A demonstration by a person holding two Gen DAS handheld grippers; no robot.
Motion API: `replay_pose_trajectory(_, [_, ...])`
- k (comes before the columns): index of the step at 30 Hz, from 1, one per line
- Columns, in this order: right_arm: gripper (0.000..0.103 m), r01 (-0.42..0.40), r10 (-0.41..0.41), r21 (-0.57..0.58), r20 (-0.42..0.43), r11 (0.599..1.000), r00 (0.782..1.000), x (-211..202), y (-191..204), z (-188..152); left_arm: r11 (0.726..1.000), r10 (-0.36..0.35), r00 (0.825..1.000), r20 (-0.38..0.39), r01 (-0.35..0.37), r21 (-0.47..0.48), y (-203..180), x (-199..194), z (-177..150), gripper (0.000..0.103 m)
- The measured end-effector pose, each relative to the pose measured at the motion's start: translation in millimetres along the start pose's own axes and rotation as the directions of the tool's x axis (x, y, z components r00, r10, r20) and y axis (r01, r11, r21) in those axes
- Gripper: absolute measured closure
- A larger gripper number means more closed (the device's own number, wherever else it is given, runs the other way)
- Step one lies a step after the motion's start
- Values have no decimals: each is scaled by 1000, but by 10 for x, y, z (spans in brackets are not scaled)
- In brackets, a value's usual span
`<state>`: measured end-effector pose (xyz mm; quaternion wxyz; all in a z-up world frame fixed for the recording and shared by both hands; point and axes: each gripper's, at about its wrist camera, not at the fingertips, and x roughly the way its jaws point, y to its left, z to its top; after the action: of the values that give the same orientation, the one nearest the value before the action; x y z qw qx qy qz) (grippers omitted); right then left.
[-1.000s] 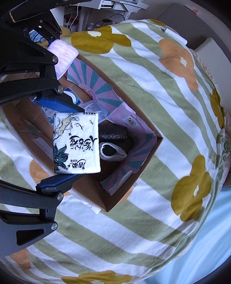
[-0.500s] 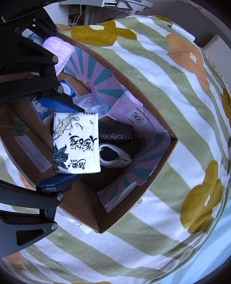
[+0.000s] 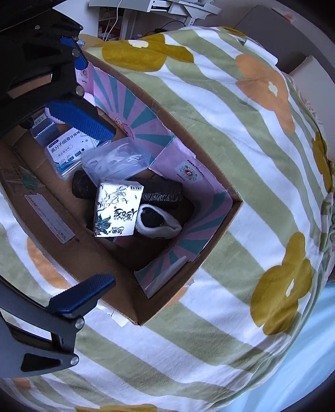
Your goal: Organize objects
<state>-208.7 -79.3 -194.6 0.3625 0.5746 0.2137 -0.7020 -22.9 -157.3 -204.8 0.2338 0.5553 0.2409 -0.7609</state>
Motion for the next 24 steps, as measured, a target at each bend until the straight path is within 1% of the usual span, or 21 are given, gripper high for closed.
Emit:
replay_pose_trajectory(8, [1,5,-5,18,22,1000,1000,-257,31,-104,1000,-5,1000,22,4,9,7,-190,-61,0])
replay_pose_trajectory(10, [1,0,-1,23,21,1000,1000,-366,43,-145,1000,7,999,43,-7,14,2,-309,-68,0])
replay_pose_trajectory(12, [1,2,-4,35,32,999,999,-509,51,-196,1000,-13,999,48,12,16,5,-430,-64,0])
replay_pose_trajectory(14, [1,7,-9,44,43,999,999,-683,62,-260,999,-18,998,57,17,28,0,-554,-59,0])
replay_pose_trajectory(20, [1,32,-41,99,90,995,995,-1201,56,-506,995,-52,995,80,45,92,-63,-946,-51,0])
replay_pose_trajectory(24, [1,55,-77,164,128,985,989,-1566,-5,-746,987,-83,992,98,68,145,-162,-1227,-71,0])
